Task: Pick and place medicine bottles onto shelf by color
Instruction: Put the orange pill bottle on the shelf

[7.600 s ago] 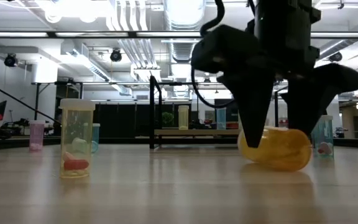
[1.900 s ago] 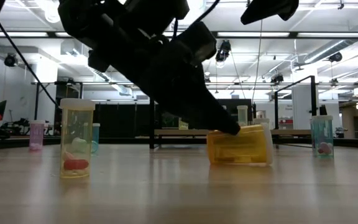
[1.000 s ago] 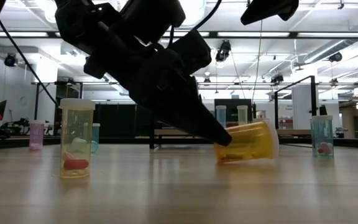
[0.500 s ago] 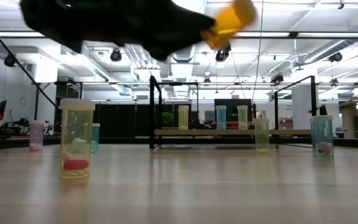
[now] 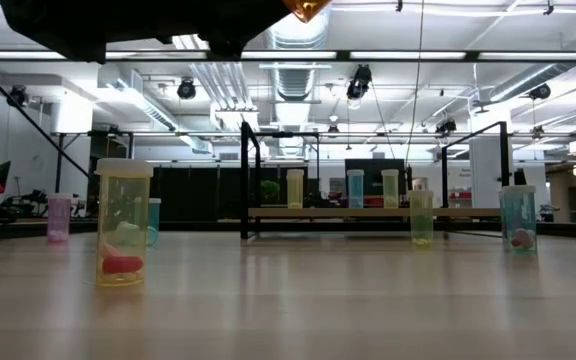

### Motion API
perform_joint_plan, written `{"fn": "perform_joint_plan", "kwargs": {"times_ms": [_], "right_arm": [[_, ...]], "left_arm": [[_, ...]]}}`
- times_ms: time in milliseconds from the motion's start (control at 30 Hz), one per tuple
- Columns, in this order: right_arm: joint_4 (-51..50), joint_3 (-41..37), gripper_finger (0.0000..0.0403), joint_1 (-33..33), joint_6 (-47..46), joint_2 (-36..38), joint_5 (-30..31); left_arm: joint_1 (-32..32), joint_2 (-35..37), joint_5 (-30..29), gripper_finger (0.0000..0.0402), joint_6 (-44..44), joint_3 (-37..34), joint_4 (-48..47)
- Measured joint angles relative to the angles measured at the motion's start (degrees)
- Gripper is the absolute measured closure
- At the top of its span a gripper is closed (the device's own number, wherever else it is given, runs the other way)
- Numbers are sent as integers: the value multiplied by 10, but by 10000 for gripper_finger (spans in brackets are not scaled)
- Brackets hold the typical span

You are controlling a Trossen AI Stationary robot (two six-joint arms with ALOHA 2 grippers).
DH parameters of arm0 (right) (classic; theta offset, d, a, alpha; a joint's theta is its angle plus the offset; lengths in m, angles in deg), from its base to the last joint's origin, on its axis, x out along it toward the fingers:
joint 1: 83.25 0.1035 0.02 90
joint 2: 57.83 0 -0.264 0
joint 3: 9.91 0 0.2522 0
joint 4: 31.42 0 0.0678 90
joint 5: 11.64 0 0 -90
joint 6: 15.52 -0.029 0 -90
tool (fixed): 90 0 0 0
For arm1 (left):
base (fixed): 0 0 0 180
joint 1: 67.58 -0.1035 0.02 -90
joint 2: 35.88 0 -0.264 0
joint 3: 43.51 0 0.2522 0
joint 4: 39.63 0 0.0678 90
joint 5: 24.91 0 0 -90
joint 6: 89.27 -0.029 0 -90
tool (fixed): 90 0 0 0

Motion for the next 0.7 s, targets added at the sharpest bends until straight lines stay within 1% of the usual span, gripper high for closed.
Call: {"fn": "perform_joint_plan", "kwargs": {"times_ms": [100,167,233,300,400,533,600,700], "right_arm": [[-9,18,102,-11,2,-14,-1],[-11,22,78,-22,2,-22,-10],[-9,22,64,-36,-5,-25,-35],[-7,22,60,-52,-20,-28,-52],[-9,18,63,-76,-40,-35,-70],[-6,18,83,-99,-48,-47,-125],[-5,19,104,-103,-48,-50,-135],[-6,18,151,-106,-49,-49,-136]], "left_arm": [[0,1,0,251,-1,1,0],[0,2,0,251,-4,1,1],[0,2,0,251,-4,1,1],[0,2,0,251,-4,1,1],[0,2,0,251,-4,1,1],[0,2,0,251,-5,1,1],[0,2,0,251,-5,1,1],[0,2,0,251,-5,1,1]]}}
